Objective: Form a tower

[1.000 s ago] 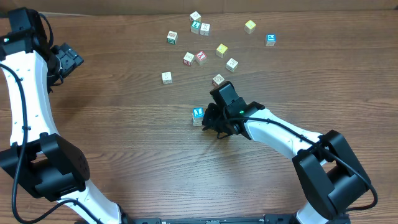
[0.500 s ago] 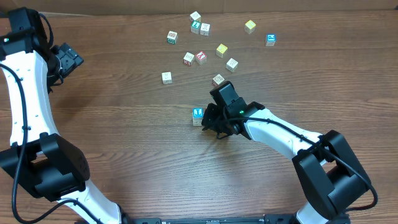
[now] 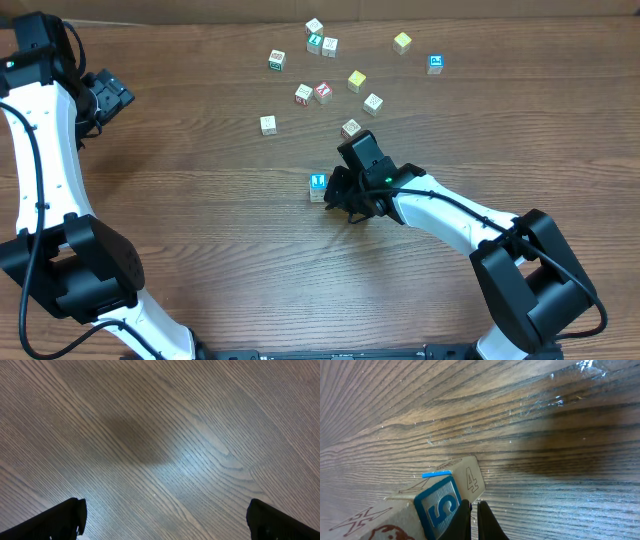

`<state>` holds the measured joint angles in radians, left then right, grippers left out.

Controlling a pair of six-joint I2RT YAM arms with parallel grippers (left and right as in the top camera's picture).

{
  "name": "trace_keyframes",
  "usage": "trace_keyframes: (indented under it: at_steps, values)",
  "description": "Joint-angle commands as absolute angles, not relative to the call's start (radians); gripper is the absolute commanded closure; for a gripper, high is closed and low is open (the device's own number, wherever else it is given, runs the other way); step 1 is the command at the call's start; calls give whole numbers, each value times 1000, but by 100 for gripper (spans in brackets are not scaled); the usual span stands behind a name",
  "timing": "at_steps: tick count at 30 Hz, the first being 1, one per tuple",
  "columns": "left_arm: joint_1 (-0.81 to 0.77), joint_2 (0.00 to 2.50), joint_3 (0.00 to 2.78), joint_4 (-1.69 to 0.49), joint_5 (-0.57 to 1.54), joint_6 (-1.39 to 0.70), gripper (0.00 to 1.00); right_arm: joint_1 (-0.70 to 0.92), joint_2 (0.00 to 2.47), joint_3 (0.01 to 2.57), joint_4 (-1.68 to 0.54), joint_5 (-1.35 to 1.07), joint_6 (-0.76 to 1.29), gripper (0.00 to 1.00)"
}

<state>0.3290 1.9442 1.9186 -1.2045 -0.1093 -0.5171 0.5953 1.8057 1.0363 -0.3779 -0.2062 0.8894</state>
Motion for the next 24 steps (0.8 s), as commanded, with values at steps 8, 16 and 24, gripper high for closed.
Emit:
trace_keyframes:
  at_steps: [8, 16, 24]
  values:
    - [324, 1942, 1919, -1203, -115, -512, 0, 589, 1803, 1033, -374, -199, 882, 96]
    - [324, 1942, 1919, -1203, -115, -512, 0, 580, 1803, 1033, -357, -82, 871, 96]
    - [324, 1942, 1919, -1203, -115, -512, 1, 563, 1802, 1041, -280, -130, 701, 96]
